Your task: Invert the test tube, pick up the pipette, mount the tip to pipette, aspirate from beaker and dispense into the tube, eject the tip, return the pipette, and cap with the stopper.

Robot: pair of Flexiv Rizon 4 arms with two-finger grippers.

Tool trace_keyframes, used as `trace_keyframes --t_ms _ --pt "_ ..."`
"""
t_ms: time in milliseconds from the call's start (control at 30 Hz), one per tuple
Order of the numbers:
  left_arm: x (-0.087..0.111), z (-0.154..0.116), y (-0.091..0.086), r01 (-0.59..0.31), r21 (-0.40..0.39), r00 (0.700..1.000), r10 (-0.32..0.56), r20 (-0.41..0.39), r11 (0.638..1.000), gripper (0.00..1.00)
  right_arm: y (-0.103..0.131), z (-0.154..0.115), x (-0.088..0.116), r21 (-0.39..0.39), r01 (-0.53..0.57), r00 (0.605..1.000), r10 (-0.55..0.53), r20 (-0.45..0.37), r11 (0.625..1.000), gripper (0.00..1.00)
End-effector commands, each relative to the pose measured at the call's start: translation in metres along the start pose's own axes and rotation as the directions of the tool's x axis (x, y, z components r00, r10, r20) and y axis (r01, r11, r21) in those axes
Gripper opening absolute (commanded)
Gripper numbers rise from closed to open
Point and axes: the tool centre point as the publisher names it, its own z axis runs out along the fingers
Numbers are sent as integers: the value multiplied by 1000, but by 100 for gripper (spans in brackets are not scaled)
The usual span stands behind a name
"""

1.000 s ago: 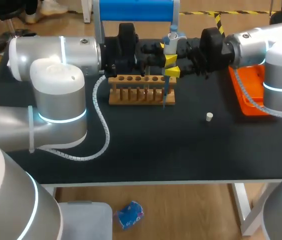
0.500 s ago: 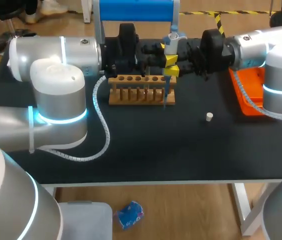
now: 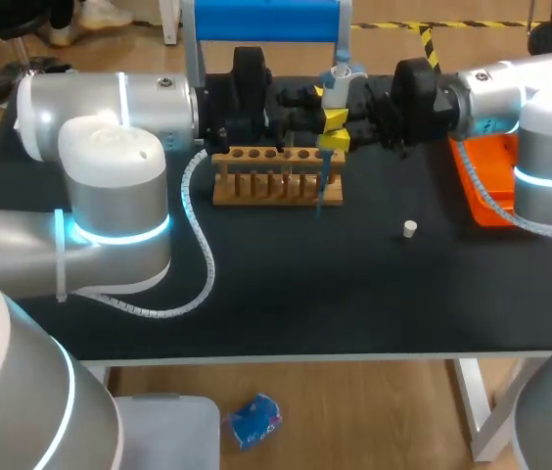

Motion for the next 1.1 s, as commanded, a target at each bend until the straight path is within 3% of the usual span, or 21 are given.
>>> trace_keyframes --t_ms 33,67,133,233,867,900,1100 --pt "-4 2 1 -1 2 1000 1 5 1000 0 1 1 9 -1 2 1000 -2 7 1000 29" --pt "-4 2 1 -1 2 1000 1 5 1000 0 1 1 9 -1 2 1000 -2 8 1000 29" --pt "-4 2 1 -1 2 1000 1 5 1000 0 2 1 10 -2 4 1000 -4 9 1000 14" --pt "-4 2 1 -1 2 1000 1 5 1000 0 2 1 10 -3 5 1000 -5 11 1000 1" --pt "-4 2 1 -1 2 1000 1 5 1000 0 2 -2 7 1 0 1000 0 13 1000 0" --pt "-5 2 0 5 11 1000 -5 -4 1000 100 2 -2 7 1 -1 1000 1 13 1000 0" --pt "-8 -3 -4 -18 15 999 18 47 1000 100 0 -5 3 2 -6 1000 6 8 1000 0"
